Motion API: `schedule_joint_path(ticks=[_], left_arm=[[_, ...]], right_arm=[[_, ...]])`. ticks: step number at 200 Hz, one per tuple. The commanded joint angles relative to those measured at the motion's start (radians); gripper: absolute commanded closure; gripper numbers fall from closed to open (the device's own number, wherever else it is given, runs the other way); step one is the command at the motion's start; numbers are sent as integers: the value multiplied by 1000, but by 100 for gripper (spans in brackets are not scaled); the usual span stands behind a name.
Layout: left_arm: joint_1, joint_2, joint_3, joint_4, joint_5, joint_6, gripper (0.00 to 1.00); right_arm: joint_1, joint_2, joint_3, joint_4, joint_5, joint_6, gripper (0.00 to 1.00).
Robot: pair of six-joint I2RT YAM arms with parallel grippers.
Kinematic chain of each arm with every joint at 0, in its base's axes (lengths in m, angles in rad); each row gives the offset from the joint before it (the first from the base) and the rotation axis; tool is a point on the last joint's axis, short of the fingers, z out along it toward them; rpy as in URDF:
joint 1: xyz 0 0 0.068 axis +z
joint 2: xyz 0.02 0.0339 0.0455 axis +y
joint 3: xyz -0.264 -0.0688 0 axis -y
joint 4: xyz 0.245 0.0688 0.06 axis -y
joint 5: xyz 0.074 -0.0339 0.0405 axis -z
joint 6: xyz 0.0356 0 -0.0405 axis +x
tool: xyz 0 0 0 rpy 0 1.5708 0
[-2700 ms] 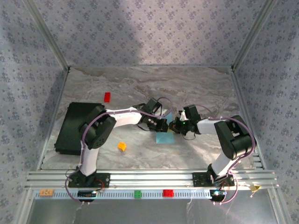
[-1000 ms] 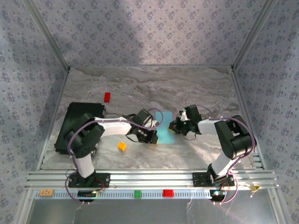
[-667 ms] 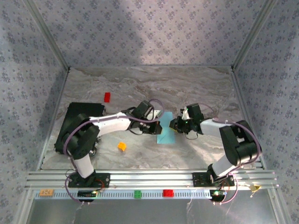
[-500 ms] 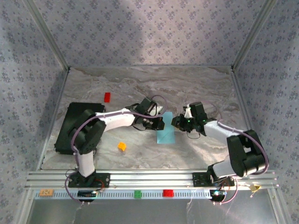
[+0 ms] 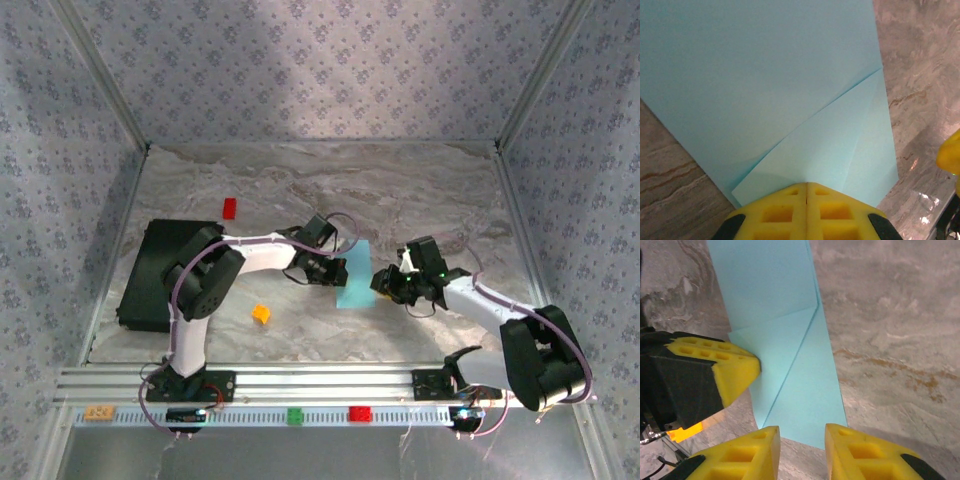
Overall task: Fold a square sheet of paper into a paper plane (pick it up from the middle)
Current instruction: Fold the triangle a second time at the center of the table, then turn over the paper at the center of the table.
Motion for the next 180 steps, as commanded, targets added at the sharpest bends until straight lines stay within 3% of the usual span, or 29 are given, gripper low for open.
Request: schedule_joint_path(ticks=[1, 113, 180], left_arm=[[3, 11, -60, -3, -2, -8, 100], [2, 3, -73, 4, -1, -9, 100], [3, 4, -65, -7, -2, -5, 100]], right_arm=[[16, 9, -15, -39, 20, 43, 69], [74, 140, 3, 86, 1, 84, 66], [59, 206, 65, 195, -15, 105, 57]])
